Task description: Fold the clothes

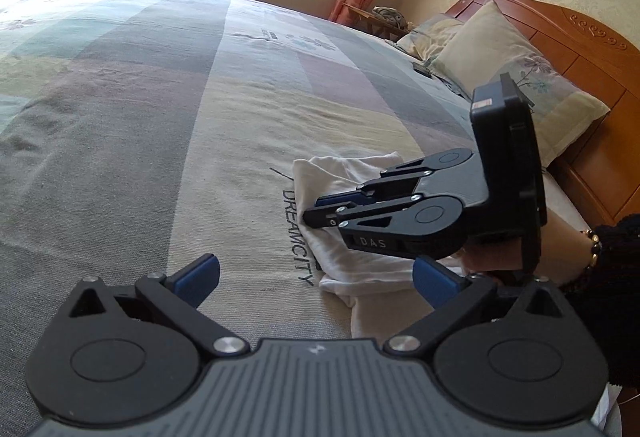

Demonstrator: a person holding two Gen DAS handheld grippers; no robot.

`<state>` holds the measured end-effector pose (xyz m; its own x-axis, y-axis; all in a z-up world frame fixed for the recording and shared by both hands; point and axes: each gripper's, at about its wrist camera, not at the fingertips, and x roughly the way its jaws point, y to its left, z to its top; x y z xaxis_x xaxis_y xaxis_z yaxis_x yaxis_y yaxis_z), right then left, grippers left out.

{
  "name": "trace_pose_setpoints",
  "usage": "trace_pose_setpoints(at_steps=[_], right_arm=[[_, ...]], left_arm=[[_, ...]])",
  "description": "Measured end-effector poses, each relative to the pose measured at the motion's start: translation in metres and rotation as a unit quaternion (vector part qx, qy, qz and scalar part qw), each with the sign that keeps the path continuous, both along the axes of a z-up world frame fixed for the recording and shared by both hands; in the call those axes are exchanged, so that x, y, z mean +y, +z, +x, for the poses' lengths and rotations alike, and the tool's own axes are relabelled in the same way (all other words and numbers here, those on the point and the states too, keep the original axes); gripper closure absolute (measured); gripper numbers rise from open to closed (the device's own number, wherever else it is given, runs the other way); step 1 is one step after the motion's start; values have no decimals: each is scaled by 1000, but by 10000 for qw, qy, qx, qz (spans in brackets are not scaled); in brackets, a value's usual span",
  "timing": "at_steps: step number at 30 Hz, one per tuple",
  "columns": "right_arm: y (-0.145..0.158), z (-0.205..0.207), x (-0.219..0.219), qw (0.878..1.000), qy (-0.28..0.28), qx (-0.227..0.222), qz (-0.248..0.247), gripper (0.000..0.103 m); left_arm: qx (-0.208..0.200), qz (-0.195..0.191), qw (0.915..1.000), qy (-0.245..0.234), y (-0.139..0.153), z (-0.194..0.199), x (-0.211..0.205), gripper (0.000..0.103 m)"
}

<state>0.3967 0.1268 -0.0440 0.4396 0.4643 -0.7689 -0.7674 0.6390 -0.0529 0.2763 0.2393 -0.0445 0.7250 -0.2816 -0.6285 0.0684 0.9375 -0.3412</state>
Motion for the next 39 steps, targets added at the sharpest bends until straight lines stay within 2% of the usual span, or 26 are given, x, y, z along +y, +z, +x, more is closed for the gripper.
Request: trace_pose_setpoints(at_steps=[2, 5, 8, 13, 17, 21, 25, 28, 29, 36, 39], right_arm=[[-9, 9, 2, 9999, -99, 90, 104, 85], [-4, 15, 0, 9991, -207, 131, 359, 85], [2, 24, -8, 9964, -537, 138, 637, 85], [-17, 36, -3, 9951, -702, 176, 669, 85], [-8, 44, -3, 9936, -697, 244, 854, 85], [-4, 44, -9, 9920, -999, 59, 763, 85], [-19, 57, -11, 9890, -1239, 218, 784, 77], [-19, 64, -18, 9868, -1379, 256, 816, 75], [-19, 66, -21, 9860, -1425, 268, 826, 71], [-18, 81, -37, 9798, -1751, 356, 898, 69], [-18, 87, -44, 9768, -1889, 394, 929, 66]], left_arm=[[-5, -44, 10000, 63, -1, 0, 4, 1], [-52, -95, 9999, 28, -1, -2, 3, 1], [-86, -73, 9999, -22, 0, -1, -1, 1], [-111, 22, 9998, -150, 1, -2, -11, 1], [-152, 68, 9997, -172, 3, -4, -13, 1], [-230, -49, 9996, -176, 5, -6, -11, 1], [-245, -48, 9995, -215, 6, -8, -14, 1], [-269, -24, 9992, -286, 7, -9, -16, 1], [-272, -19, 9992, -282, 7, -9, -16, 1], [-273, 4, 9992, -300, 8, -9, -19, 1], [-274, 14, 9991, -308, 8, -9, -20, 1]])
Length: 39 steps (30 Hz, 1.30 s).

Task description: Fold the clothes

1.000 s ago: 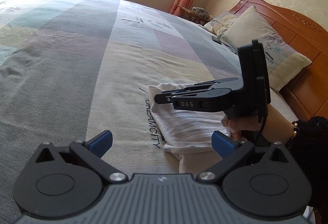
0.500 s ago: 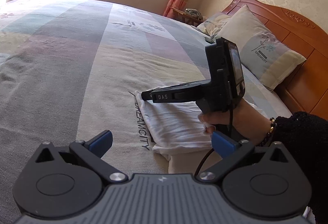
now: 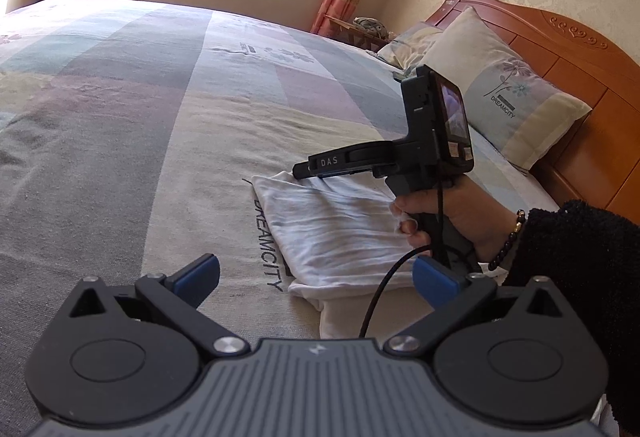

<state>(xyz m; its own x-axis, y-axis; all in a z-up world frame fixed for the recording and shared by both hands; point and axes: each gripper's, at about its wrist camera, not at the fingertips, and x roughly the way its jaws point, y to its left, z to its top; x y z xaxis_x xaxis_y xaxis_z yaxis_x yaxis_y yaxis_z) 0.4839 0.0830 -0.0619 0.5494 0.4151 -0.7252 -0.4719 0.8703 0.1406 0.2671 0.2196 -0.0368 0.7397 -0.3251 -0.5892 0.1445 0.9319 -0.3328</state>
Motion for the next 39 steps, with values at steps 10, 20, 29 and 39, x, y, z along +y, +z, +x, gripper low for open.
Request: trace_pose_setpoints(at_steps=[10, 20, 29, 39], right_arm=[[40, -29, -55, 9994, -120, -136, -303, 44], [92, -142, -200, 9941, -935, 120, -540, 13], [52, -297, -255, 9900, -1074, 304, -866, 10], [17, -349, -262, 9952, -911, 276, -248, 4]], left_arm=[[-135, 25, 9997, -210, 9, -8, -14, 1], [-509, 243, 9939, -947, 41, -33, -77, 1], [-41, 736, 9848, -1575, 21, -68, -174, 1], [930, 1233, 9747, -1613, -38, -117, -219, 1]])
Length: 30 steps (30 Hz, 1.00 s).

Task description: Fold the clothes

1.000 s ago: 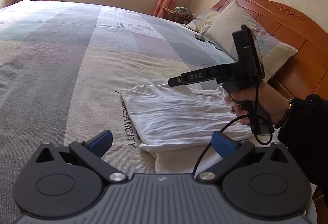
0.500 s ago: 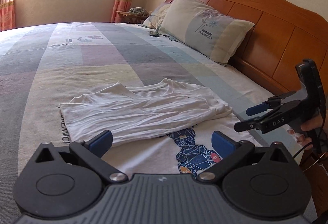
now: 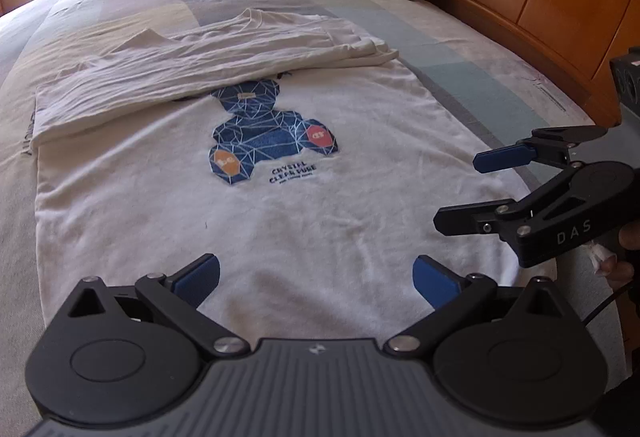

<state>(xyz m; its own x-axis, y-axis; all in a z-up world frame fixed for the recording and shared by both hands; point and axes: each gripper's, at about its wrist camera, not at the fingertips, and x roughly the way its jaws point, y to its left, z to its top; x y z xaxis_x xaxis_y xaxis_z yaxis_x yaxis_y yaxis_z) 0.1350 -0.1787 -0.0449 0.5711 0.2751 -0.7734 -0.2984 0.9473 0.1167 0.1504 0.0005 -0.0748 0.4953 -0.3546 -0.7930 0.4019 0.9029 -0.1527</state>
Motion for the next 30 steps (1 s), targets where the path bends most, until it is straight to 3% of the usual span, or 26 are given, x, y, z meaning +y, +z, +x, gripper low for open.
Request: trace_pose_setpoints(at_steps=[3, 11, 17, 30], right_arm=[[-14, 0, -2, 9998, -76, 183, 91, 2], [-22, -8, -4, 9999, 18, 35, 149, 0], [-24, -10, 0, 9999, 90, -45, -37, 0], [-29, -25, -1, 9978, 442, -364, -339, 0]], left_arm=[[-2, 108, 9999, 116, -7, -11, 3, 1], [-336, 78, 9994, 95, -11, -35, 16, 1], [-401, 425, 9980, 229, -10, -55, 17, 1], [-199, -58, 9956, 912, -6, -63, 49, 1]])
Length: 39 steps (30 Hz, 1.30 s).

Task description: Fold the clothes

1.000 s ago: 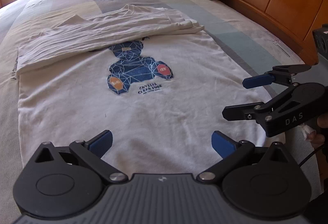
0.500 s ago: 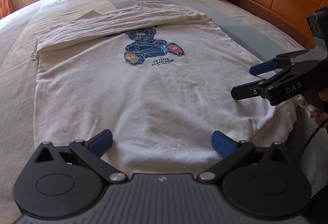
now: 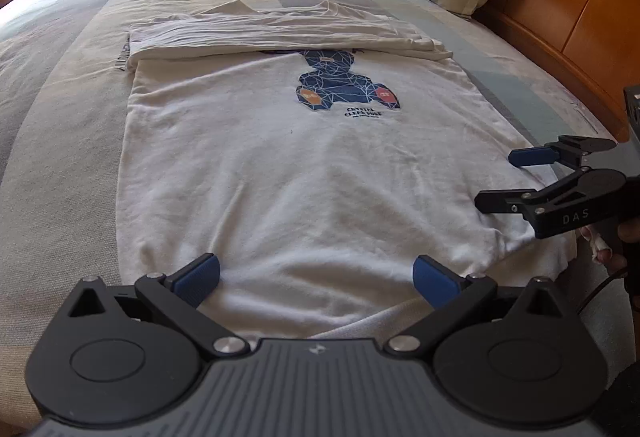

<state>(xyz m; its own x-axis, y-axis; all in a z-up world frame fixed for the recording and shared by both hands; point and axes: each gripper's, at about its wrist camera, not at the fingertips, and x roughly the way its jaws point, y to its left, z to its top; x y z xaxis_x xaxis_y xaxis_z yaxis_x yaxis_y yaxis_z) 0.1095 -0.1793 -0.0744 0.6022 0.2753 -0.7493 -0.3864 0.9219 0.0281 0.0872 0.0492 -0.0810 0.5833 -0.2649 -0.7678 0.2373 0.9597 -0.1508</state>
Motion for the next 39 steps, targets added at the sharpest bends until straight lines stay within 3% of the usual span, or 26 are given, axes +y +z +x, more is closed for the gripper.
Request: trace_pose_setpoints(at_steps=[6, 11, 15, 19, 22, 25, 29, 33, 39], right_arm=[[-1, -20, -12, 9993, 330, -138, -113, 0], [8, -33, -17, 9997, 174, -164, -91, 0], [12, -41, 0, 9983, 452, -373, -53, 0], [2, -50, 10, 9959, 780, -306, -352, 0], [3, -56, -5, 9975, 612, -253, -224, 0], [6, -65, -15, 9974, 481, -422, -337, 0], [15, -82, -11, 9912, 864, -912, -406, 0], [14, -94, 10, 9810, 1530, -975, -682, 0], [-9, -106, 46, 9586, 2200, -1025, -1492, 0]], left_arm=[[-74, 116, 9998, 112, 5, -6, 4, 1], [-278, 172, 9991, -275, 9, -3, -17, 1], [-156, 168, 9984, -520, -4, -1, -32, 1], [-269, 229, 9983, -469, -7, -11, -20, 1], [-247, 385, 9986, -250, -2, -17, -9, 1], [-493, 501, 9966, -422, 6, -27, -9, 1], [-1099, 951, 9857, -850, 12, -42, -26, 1], [-1400, 1325, 9744, -1157, 14, -52, -44, 1], [-1401, 1119, 9772, -1136, 12, -62, -50, 1]])
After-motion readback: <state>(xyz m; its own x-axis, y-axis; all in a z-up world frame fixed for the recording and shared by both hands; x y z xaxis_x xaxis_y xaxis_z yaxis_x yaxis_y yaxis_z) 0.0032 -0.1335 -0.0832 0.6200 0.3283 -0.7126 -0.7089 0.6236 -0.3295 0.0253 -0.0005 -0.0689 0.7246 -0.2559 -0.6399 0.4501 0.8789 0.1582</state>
